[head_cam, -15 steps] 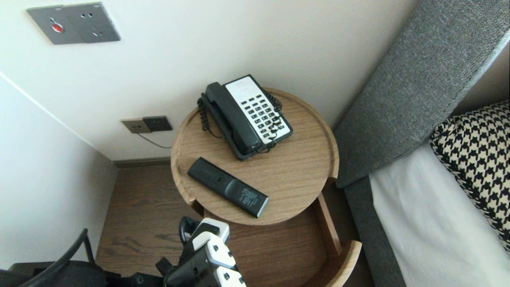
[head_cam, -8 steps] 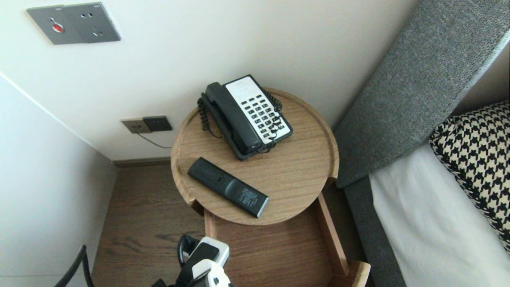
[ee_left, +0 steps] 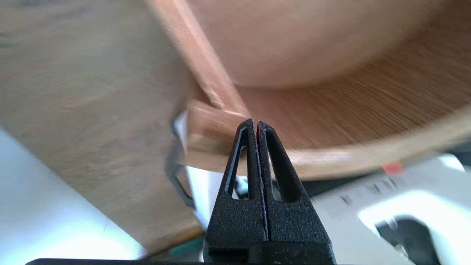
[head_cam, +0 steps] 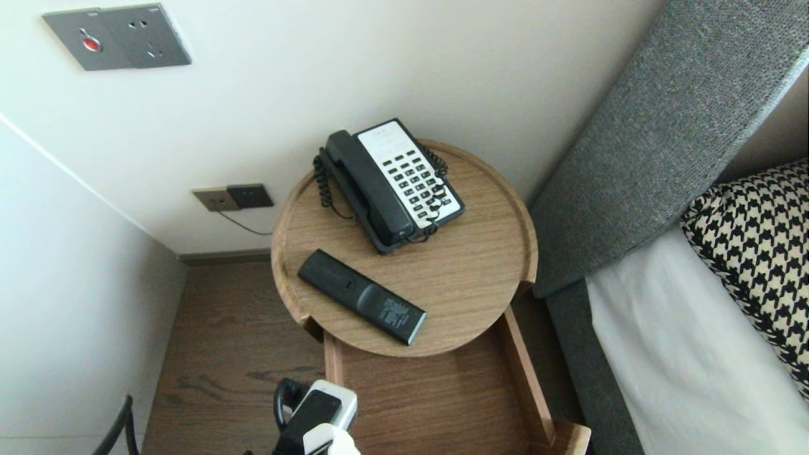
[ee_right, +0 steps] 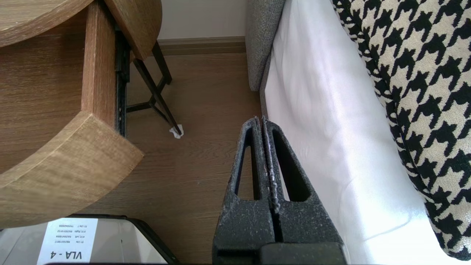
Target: Open the nightstand drawer, then put the remote controls on the table in the drawer one by one
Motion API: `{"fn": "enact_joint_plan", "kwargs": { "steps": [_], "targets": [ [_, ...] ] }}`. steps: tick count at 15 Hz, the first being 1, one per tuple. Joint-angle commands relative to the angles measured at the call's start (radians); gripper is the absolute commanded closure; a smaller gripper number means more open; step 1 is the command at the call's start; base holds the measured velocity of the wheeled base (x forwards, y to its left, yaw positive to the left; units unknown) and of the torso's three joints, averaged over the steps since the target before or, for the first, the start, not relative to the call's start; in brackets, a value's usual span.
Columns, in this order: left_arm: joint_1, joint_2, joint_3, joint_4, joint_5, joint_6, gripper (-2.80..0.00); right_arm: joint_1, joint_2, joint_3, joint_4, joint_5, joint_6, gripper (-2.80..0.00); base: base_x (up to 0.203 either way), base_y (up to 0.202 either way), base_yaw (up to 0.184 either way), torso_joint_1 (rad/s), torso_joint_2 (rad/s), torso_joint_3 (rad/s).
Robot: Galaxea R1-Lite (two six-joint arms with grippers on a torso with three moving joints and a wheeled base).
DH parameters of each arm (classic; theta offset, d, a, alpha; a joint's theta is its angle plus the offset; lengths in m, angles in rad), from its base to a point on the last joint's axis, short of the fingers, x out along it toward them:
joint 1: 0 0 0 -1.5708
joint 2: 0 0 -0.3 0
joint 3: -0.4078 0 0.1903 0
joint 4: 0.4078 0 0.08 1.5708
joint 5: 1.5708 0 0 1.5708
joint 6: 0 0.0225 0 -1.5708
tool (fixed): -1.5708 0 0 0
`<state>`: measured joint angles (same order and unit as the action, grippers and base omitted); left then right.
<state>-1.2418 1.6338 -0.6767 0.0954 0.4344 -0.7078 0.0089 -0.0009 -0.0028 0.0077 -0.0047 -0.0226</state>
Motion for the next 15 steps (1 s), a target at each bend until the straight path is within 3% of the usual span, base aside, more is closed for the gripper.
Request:
{"fn": "enact_joint_plan", "kwargs": {
  "steps": [1, 4, 7, 8, 12, 15],
  "targets": [
    [0.029, -0.03, -0.008, 0.005, 0.057, -0.001, 0.0, 0.0, -0.007, 0.0, 0.0, 0.0, 0.0, 0.0, 0.0, 0.0, 0.0, 0.0, 0.0, 0.0],
    [0.154, -0.079, -0.041, 0.039, 0.062, 0.011, 0.0, 0.0, -0.005, 0.0, 0.0, 0.0, 0.0, 0.0, 0.0, 0.0, 0.0, 0.0, 0.0, 0.0],
    [0.302, -0.15, -0.167, 0.179, 0.043, 0.04, 0.0, 0.0, -0.007, 0.0, 0.0, 0.0, 0.0, 0.0, 0.0, 0.0, 0.0, 0.0, 0.0, 0.0],
    [0.344, -0.178, -0.197, 0.222, 0.028, 0.087, 0.0, 0.0, -0.005, 0.0, 0.0, 0.0, 0.0, 0.0, 0.0, 0.0, 0.0, 0.0, 0.0, 0.0],
    [0.443, -0.26, -0.226, 0.258, 0.015, 0.41, 0.0, 0.0, -0.006, 0.0, 0.0, 0.0, 0.0, 0.0, 0.0, 0.0, 0.0, 0.0, 0.0, 0.0],
    [0.465, -0.243, -0.332, 0.316, 0.023, 0.431, 0.0, 0.0, -0.007, 0.0, 0.0, 0.0, 0.0, 0.0, 0.0, 0.0, 0.0, 0.0, 0.0, 0.0]
  ]
}}
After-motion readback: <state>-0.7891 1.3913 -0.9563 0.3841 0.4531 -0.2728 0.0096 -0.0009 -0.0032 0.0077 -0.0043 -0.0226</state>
